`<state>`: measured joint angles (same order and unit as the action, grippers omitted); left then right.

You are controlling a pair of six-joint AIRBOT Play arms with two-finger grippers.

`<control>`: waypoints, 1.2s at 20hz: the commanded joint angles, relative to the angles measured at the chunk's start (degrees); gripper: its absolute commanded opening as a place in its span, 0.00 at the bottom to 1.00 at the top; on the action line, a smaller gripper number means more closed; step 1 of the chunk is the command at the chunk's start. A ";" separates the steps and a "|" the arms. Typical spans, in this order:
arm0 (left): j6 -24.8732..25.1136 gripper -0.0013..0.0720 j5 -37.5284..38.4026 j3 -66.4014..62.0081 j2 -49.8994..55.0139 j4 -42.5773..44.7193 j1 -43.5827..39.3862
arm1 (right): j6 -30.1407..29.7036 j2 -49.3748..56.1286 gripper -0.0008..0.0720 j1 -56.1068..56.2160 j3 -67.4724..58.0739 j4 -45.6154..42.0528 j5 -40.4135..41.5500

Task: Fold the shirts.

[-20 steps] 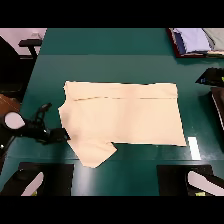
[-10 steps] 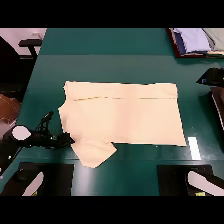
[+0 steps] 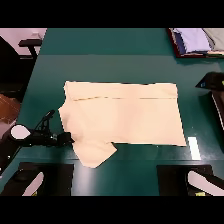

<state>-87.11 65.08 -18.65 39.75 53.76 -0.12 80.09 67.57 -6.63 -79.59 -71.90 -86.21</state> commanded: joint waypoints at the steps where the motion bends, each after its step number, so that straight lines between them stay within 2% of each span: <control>1: 0.76 0.05 4.42 -4.90 -0.04 3.89 -0.02 | -0.04 -2.56 0.56 -4.07 10.08 -0.46 -0.50; 2: 0.81 0.05 5.25 -6.67 -0.04 4.39 -0.02 | -0.04 -3.87 0.60 -6.75 15.39 -1.40 -0.44; 3: 1.16 0.05 5.68 -8.13 -0.04 4.35 -0.02 | -0.04 -4.85 0.75 -9.38 20.20 -2.43 -0.39; 4: 1.22 0.05 5.75 -9.38 -0.04 4.28 -0.02 | -0.04 -5.51 0.82 -12.15 24.87 -3.23 -0.46; 9: 1.20 0.05 5.46 -10.58 -0.04 4.13 -0.02 | -0.04 -5.84 0.79 -21.07 43.50 -2.10 0.90; 10: 1.20 0.05 5.44 -10.58 -0.04 4.13 -0.02 | -0.07 -5.86 0.72 -21.03 45.35 -1.09 2.36; 13: 1.20 0.05 5.42 -10.58 -0.04 4.09 -0.02 | -0.24 -5.84 0.71 -18.99 48.39 1.79 6.67; 17: 1.20 0.05 5.44 -10.58 -0.04 4.09 -0.02 | -0.22 -5.84 0.71 -12.48 48.37 1.84 7.23; 18: 1.22 0.05 5.68 -10.58 -0.04 4.13 -0.02 | -0.24 -5.86 0.58 -10.71 48.37 1.84 7.19; 19: 1.79 0.05 6.58 -10.58 -0.04 4.13 -0.02 | -0.24 -5.88 0.36 -9.16 48.37 1.73 7.17; 20: 2.64 0.05 8.35 -10.60 -0.04 4.15 0.00 | -0.24 -5.90 0.26 -7.89 48.37 1.66 7.08; 21: 3.45 0.05 10.91 -10.67 -0.04 4.35 -0.02 | -0.24 -5.88 0.19 -6.99 48.13 1.44 6.71; 22: 3.56 0.05 13.29 -10.99 -0.04 4.92 -0.02 | -0.26 -5.90 0.08 -6.03 47.23 0.94 5.92; 23: 3.52 0.05 15.45 -11.63 -0.85 6.03 0.00 | -0.24 -5.97 0.03 -5.33 45.99 -0.07 4.94; 24: 3.08 0.04 16.76 -12.17 -2.29 7.32 0.00 | -0.24 -6.71 0.03 -4.52 44.59 -1.70 3.54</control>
<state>-84.33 76.42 -29.91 39.00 58.87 -0.12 79.81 61.49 -13.76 -32.99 -71.26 -80.18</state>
